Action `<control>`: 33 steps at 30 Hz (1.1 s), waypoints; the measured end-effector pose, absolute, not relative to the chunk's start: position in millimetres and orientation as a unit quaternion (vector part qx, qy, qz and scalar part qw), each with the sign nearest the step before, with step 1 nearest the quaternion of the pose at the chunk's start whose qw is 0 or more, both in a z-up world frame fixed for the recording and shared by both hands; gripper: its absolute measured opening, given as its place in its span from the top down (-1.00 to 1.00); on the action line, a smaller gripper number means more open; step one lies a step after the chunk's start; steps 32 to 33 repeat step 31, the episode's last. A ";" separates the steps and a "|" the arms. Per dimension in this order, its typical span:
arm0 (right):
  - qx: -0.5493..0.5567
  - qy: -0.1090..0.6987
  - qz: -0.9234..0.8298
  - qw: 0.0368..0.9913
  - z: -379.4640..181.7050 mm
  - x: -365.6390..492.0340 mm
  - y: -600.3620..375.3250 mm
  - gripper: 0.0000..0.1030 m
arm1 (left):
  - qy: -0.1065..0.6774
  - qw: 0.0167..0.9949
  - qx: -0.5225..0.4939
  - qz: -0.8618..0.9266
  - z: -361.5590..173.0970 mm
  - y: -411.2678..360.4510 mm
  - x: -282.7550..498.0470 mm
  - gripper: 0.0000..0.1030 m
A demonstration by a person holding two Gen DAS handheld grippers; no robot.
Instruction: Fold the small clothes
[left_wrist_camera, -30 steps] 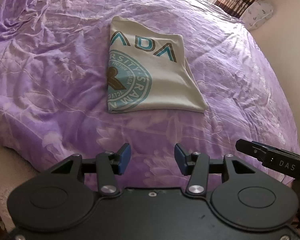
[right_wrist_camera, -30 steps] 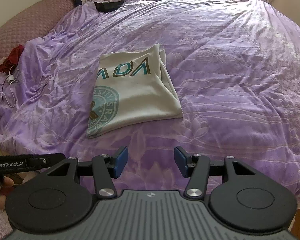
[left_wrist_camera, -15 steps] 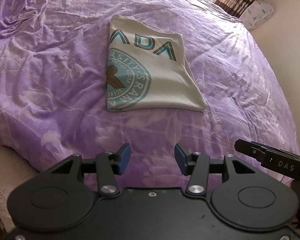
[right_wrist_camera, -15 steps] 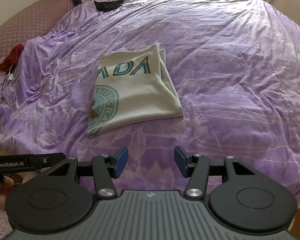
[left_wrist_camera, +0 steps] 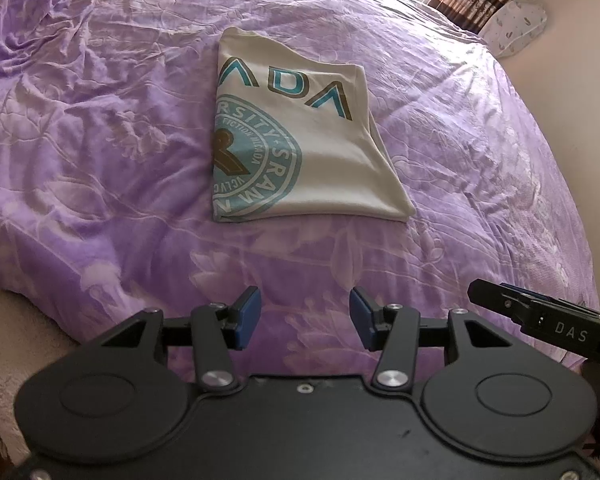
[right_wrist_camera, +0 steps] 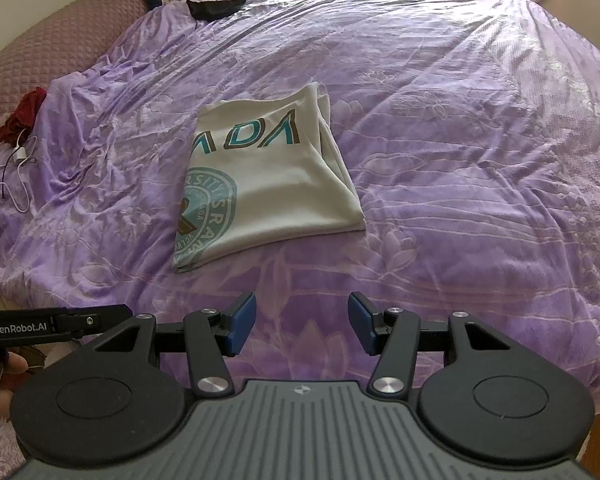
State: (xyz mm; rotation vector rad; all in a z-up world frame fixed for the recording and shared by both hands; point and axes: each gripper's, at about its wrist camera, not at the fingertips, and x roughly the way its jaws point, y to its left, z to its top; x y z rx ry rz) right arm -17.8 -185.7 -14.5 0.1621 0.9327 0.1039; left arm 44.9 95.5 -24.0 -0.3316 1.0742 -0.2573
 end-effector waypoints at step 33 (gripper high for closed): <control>0.077 0.452 0.049 0.888 -17.0 -15.9 -185.6 -0.21 | 0.510 0.838 -0.156 -0.116 -25.9 95.5 46.8 0.01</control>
